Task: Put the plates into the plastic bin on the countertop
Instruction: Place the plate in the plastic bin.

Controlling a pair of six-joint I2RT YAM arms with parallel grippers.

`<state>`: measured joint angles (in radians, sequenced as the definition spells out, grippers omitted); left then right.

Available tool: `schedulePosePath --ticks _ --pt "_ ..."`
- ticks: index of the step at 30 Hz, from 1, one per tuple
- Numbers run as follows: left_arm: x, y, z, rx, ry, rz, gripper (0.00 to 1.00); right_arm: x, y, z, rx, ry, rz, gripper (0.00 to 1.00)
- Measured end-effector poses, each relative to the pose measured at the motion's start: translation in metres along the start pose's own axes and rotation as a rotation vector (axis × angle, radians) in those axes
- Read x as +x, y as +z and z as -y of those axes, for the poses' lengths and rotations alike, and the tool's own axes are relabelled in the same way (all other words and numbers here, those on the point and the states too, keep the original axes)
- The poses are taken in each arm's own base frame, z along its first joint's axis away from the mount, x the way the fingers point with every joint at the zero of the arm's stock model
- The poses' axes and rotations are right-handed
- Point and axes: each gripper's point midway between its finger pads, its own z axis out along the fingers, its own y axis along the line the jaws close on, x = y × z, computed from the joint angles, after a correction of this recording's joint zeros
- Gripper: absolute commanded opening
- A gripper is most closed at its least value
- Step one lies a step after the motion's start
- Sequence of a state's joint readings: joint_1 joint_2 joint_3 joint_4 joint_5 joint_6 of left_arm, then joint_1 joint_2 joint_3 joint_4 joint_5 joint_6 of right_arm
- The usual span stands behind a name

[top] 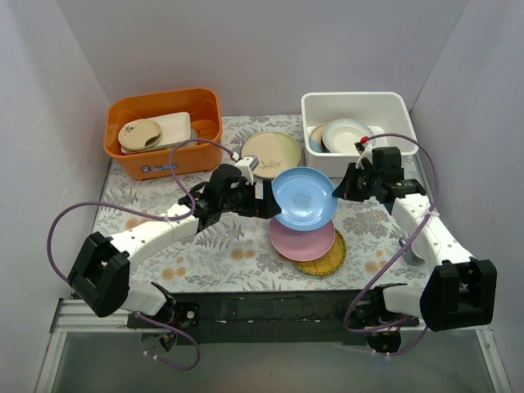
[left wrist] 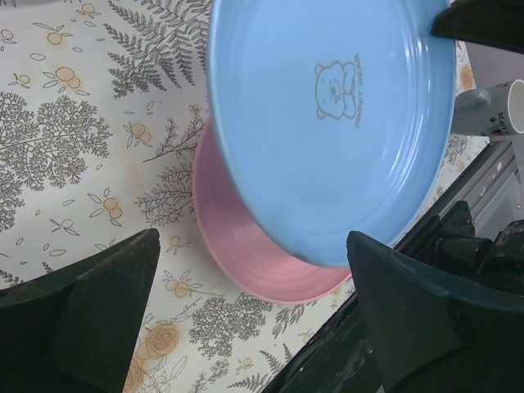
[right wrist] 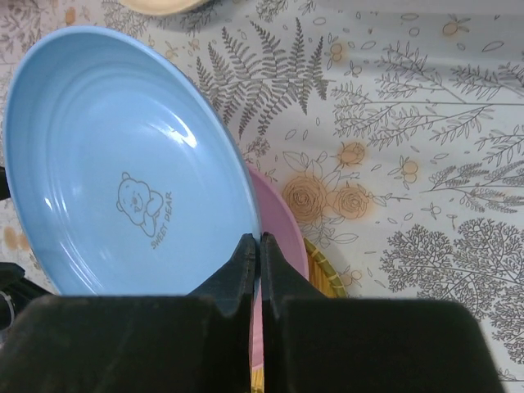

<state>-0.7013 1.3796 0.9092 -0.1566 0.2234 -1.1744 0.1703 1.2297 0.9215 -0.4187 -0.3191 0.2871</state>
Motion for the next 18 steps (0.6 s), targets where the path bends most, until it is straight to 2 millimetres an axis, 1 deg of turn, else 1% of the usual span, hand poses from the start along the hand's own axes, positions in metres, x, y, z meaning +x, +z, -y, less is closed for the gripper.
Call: schedulePosePath --ticks 6,11,18 --pt "-0.003 -0.005 0.003 0.010 0.009 0.018 0.98 -0.024 0.000 0.003 0.014 0.000 0.016 0.01" --pt "-0.001 -0.008 0.003 0.019 0.015 0.028 0.98 -0.045 -0.002 0.004 0.020 -0.009 0.038 0.01" --pt "0.004 -0.009 0.007 0.053 0.022 0.015 0.98 -0.076 -0.011 -0.002 0.010 -0.022 0.087 0.01"
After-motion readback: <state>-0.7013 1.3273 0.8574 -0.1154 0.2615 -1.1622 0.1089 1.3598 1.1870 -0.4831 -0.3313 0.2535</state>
